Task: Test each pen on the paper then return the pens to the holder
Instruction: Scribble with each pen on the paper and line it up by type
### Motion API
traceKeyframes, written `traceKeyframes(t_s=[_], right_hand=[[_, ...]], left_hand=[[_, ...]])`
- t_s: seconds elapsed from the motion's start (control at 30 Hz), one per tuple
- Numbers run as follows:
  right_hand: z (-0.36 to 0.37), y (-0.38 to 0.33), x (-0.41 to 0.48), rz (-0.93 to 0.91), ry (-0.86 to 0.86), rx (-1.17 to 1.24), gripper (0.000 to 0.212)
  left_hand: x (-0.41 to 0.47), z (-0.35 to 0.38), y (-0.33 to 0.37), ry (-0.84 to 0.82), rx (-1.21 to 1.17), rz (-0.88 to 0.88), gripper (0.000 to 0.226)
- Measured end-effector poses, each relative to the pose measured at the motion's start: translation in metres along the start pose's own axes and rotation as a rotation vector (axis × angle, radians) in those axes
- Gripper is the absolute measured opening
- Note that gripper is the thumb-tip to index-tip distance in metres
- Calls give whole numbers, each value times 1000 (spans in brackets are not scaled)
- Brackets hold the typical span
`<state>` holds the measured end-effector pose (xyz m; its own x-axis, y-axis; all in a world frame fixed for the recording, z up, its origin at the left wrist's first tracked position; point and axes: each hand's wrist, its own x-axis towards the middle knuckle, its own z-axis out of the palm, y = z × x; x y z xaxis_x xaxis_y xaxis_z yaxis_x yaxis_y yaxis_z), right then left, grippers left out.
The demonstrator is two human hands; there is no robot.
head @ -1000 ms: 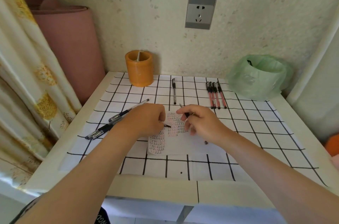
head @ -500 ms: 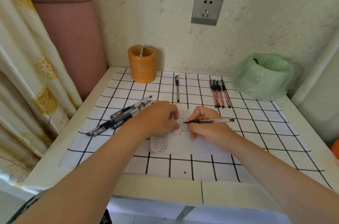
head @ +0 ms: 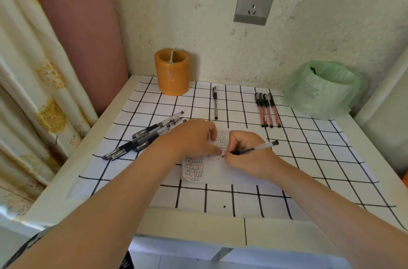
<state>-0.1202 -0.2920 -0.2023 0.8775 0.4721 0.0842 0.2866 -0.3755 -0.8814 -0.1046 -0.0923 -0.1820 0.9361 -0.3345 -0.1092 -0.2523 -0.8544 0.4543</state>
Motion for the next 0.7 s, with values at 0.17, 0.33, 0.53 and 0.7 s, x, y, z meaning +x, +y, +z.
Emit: traceKeyframes(t_s=[0.17,0.33,0.53,0.7], right_hand=[[1,4,0,-7,-16,7,12],[2,4,2,5,-34,-39,13],[3,3,0,8,-22,-18,13],[4,3,0,-2,-15,-57,12]], left_hand=[[2,0,2,2,-13,-9,32],[2,2,1,13,-12,-19,32],[2,4,1,33,-6,-14,33],[1,4,1,33,-12,-14,33]])
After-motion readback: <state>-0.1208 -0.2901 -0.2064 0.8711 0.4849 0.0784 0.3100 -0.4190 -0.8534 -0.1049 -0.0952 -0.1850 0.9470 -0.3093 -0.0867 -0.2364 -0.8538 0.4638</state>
